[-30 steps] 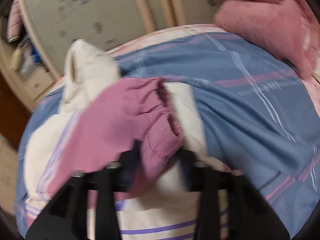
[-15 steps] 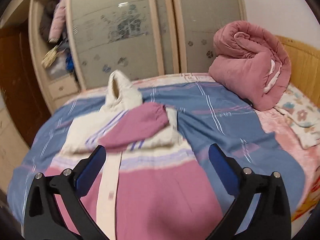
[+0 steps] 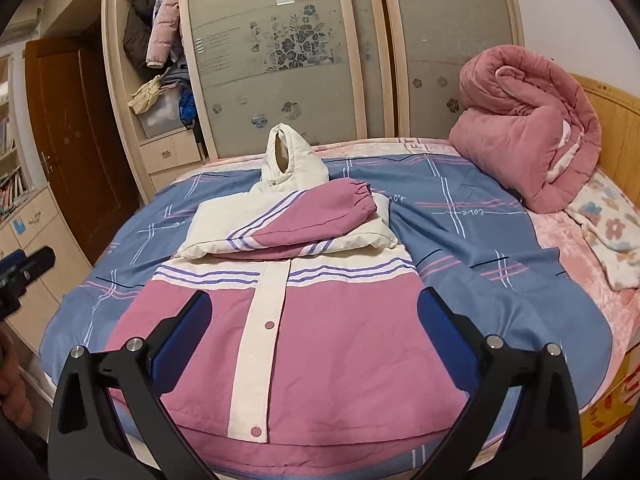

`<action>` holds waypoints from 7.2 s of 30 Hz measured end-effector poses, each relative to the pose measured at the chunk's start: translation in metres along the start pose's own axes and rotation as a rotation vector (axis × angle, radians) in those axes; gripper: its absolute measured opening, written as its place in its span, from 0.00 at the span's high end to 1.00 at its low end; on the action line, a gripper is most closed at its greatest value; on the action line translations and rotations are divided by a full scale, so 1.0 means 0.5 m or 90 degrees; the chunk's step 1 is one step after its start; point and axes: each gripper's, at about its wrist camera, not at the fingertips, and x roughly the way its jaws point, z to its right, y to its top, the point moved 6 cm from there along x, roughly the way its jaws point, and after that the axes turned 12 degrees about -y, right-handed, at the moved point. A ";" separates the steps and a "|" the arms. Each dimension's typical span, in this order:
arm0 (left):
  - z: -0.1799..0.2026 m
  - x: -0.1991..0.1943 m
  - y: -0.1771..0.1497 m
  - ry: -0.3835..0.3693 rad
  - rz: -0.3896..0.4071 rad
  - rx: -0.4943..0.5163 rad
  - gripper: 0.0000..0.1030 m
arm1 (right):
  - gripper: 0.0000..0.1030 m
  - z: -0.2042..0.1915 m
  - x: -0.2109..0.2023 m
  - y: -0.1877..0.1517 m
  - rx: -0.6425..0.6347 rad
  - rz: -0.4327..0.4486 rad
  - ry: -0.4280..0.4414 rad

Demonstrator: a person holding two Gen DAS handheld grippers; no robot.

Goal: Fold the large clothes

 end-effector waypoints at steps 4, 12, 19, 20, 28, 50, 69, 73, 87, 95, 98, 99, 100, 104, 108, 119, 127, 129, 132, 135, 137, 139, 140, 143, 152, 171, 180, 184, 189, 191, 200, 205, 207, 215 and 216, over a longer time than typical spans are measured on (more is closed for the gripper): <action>0.021 0.015 -0.008 -0.009 -0.013 0.017 0.02 | 0.01 -0.001 0.001 -0.001 0.001 0.000 0.001; 0.021 0.027 -0.018 -0.017 -0.029 0.019 0.02 | 0.01 -0.005 0.006 -0.003 0.006 0.003 0.000; 0.017 0.030 -0.019 -0.034 -0.041 0.017 0.02 | 0.01 -0.029 0.017 -0.006 -0.010 0.006 -0.005; 0.019 0.031 -0.019 -0.037 -0.042 0.018 0.02 | 0.01 -0.031 0.018 -0.005 -0.010 0.007 -0.006; 0.022 0.053 -0.032 -0.049 -0.063 0.028 0.02 | 0.01 -0.046 0.028 -0.002 -0.014 0.007 -0.009; -0.014 0.338 0.052 -0.164 -0.109 -0.027 0.02 | 0.01 -0.054 0.187 -0.022 0.019 0.101 0.037; -0.051 1.198 0.376 0.050 -0.214 0.001 0.04 | 0.01 0.001 0.325 -0.046 0.101 -0.010 0.110; -0.076 1.298 0.382 0.117 -0.234 -0.018 0.23 | 0.01 -0.001 0.340 -0.050 0.100 -0.031 0.123; -0.128 1.055 0.370 -0.077 -0.201 -0.087 0.96 | 0.01 -0.027 0.332 -0.064 0.096 -0.047 0.161; -0.119 0.837 0.106 -0.136 -0.215 -0.074 0.94 | 0.01 -0.049 0.344 -0.072 0.079 -0.073 0.177; -0.129 0.854 0.015 -0.135 -0.226 -0.097 0.94 | 0.01 -0.052 0.349 -0.077 0.066 -0.073 0.160; -0.137 0.863 0.002 -0.132 -0.217 -0.103 0.94 | 0.01 -0.052 0.352 -0.079 0.061 -0.073 0.150; -0.141 0.868 -0.008 -0.131 -0.210 -0.110 0.94 | 0.01 -0.050 0.354 -0.081 0.056 -0.072 0.142; -0.157 0.883 -0.008 -0.155 -0.188 -0.162 0.94 | 0.01 -0.038 0.385 -0.068 0.028 -0.078 0.095; -0.182 0.891 0.002 -0.200 -0.189 -0.220 0.94 | 0.01 -0.023 0.458 0.023 -0.004 -0.057 0.040; -0.140 0.875 0.028 -0.245 -0.186 -0.165 0.43 | 0.07 -0.050 0.776 0.199 -0.298 0.040 -0.190; 0.002 0.797 0.104 -0.054 -0.027 0.194 0.02 | 0.96 -0.095 0.738 0.266 -0.199 0.048 -0.066; -0.010 0.824 0.135 -0.012 -0.025 0.167 0.06 | 0.97 -0.125 0.681 0.272 -0.203 0.068 -0.033; -0.093 0.860 0.162 0.001 -0.074 0.059 0.87 | 0.97 -0.156 0.597 0.279 -0.209 0.109 -0.011; -0.151 0.803 0.180 -0.022 -0.049 0.013 0.93 | 0.97 -0.178 0.517 0.256 -0.229 0.146 0.013; -0.158 0.746 0.177 -0.015 -0.024 0.056 0.93 | 0.97 -0.195 0.473 0.205 -0.254 0.160 0.027; -0.153 0.714 0.151 -0.024 -0.043 0.087 0.86 | 0.97 -0.203 0.462 0.157 -0.270 0.150 0.032; -0.150 0.709 0.119 -0.037 -0.075 0.103 0.85 | 0.97 -0.202 0.465 0.129 -0.267 0.130 0.037; -0.125 0.715 0.017 -0.062 -0.169 0.143 0.84 | 0.97 -0.198 0.492 0.039 -0.282 0.061 0.020; -0.067 0.709 -0.068 -0.022 -0.191 0.225 0.49 | 0.55 -0.139 0.593 -0.024 -0.240 -0.088 -0.018; -0.039 0.078 -0.238 -0.090 -0.067 -0.003 0.02 | 0.01 0.069 0.041 -0.187 -0.024 -0.018 0.018; -0.006 -0.128 -0.291 -0.055 -0.053 -0.032 0.02 | 0.01 0.079 -0.145 -0.210 -0.045 0.042 0.010; 0.010 -0.191 -0.294 -0.052 -0.041 -0.024 0.02 | 0.01 0.080 -0.200 -0.217 -0.053 0.061 0.007; 0.027 -0.232 -0.289 -0.062 -0.034 -0.016 0.02 | 0.01 0.090 -0.258 -0.229 -0.044 0.079 0.007; 0.033 -0.256 -0.278 -0.067 -0.013 -0.012 0.02 | 0.01 0.096 -0.283 -0.226 -0.043 0.094 0.004; 0.058 -0.319 -0.247 -0.081 0.025 -0.002 0.02 | 0.01 0.116 -0.379 -0.212 -0.031 0.163 0.016; 0.061 -0.341 -0.236 -0.077 0.040 -0.004 0.02 | 0.01 0.113 -0.392 -0.209 -0.032 0.172 0.024; 0.062 -0.345 -0.233 -0.076 0.042 -0.001 0.02 | 0.01 0.113 -0.398 -0.207 -0.032 0.179 0.026; 0.066 -0.348 -0.224 -0.078 0.044 0.006 0.02 | 0.01 0.114 -0.402 -0.204 -0.032 0.182 0.025; 0.066 -0.347 -0.222 -0.079 0.044 0.007 0.02 | 0.01 0.115 -0.402 -0.203 -0.032 0.180 0.026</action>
